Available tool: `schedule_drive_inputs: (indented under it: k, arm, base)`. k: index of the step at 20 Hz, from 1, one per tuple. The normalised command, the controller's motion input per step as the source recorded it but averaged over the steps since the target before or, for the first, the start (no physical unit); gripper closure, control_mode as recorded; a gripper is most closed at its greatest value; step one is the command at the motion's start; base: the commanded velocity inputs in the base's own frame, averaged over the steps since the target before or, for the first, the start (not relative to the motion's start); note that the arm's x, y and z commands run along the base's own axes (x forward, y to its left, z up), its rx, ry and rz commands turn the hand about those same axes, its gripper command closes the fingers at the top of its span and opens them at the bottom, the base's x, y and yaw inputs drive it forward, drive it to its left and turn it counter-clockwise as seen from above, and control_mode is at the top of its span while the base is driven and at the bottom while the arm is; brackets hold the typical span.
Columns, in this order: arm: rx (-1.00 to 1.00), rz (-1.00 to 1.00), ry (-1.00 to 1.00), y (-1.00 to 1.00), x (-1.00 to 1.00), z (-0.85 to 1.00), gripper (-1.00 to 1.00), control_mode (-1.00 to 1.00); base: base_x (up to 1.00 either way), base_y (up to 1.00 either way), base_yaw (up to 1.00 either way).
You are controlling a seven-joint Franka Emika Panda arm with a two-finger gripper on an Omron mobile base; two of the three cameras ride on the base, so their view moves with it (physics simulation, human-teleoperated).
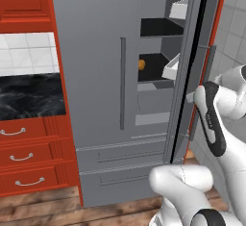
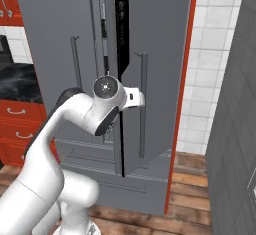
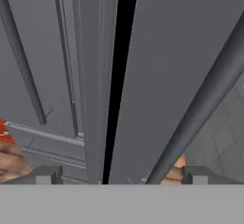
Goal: Gather the onion and potato from the fridge and place them on a tray on the dining counter. Then gather the steak and fish from the fridge and place them on the other tray.
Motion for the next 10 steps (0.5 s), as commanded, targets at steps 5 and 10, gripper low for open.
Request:
schedule_drive_inputs:
  k: [5,10]
  arm:
    - [-0.09,-0.26,0.11,0.55,0.04,0.01,-1.0,-1.0]
    - [-0.11,-0.23,0.11,0.37,0.32,0.0,-1.0,-1.0]
  base:
    - [0.0,0.0,0.0]
    - [0.0,0.0,0.0]
